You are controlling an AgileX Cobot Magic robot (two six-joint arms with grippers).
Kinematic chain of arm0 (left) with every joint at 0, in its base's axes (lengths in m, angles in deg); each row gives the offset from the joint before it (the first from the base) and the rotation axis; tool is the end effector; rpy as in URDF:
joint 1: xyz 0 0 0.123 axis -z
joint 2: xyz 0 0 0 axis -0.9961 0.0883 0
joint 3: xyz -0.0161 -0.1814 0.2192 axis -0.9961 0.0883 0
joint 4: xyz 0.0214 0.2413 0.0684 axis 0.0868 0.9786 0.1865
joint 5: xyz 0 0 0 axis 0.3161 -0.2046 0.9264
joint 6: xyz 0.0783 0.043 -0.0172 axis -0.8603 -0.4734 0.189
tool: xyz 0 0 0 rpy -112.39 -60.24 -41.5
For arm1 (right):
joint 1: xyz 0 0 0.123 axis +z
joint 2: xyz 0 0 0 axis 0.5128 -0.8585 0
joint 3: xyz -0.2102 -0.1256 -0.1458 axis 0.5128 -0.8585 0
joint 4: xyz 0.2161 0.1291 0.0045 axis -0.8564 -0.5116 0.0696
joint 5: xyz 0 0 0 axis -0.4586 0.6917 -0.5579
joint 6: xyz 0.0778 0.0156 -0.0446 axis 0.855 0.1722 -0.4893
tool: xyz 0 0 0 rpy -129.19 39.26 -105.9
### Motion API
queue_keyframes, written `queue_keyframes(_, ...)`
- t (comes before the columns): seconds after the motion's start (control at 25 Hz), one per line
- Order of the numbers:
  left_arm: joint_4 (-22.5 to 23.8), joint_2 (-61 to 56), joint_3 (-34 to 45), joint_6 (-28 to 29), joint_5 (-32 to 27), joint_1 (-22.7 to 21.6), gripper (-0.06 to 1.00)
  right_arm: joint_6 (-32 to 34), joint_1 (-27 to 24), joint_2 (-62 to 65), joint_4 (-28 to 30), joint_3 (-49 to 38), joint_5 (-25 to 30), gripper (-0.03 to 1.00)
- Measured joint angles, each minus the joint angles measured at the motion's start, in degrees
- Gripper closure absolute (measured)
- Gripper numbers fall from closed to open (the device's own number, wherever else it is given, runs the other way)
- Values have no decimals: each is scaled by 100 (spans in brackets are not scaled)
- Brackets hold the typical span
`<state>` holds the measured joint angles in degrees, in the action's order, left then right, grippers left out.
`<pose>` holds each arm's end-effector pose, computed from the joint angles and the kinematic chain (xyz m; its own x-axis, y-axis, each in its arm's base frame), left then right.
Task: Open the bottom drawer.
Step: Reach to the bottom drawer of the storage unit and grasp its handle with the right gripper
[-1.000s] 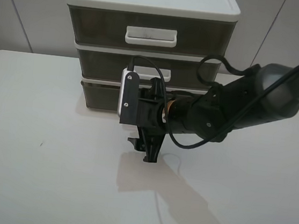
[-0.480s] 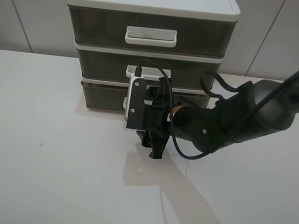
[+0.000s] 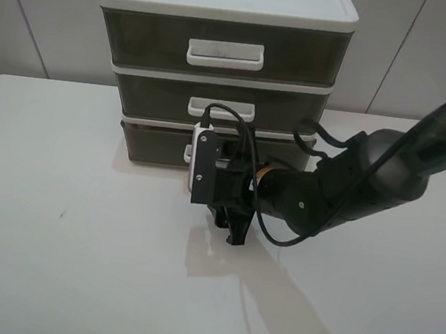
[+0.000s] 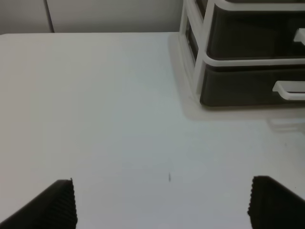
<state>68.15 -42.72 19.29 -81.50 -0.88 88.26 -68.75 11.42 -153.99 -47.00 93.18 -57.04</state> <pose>-0.0063 -0.0030 0.2789 -0.4472 0.0054 -0.8944 0.0814 0.9961 -0.0347 0.2668 0.2305 0.0860 0.3045 -0.8963 -0.3224 -0.7121 0.0106 -0.7020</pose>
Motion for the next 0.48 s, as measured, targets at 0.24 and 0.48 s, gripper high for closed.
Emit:
queue_keyframes(0.24, 0, 0, 0, 0, 0, 0, 20, -19, -8, 20, -93, 102, 497, 25)
queue_keyframes(0.48, 0, 0, 0, 0, 0, 0, 20, -19, -73, 42, -92, 292, 880, 26)
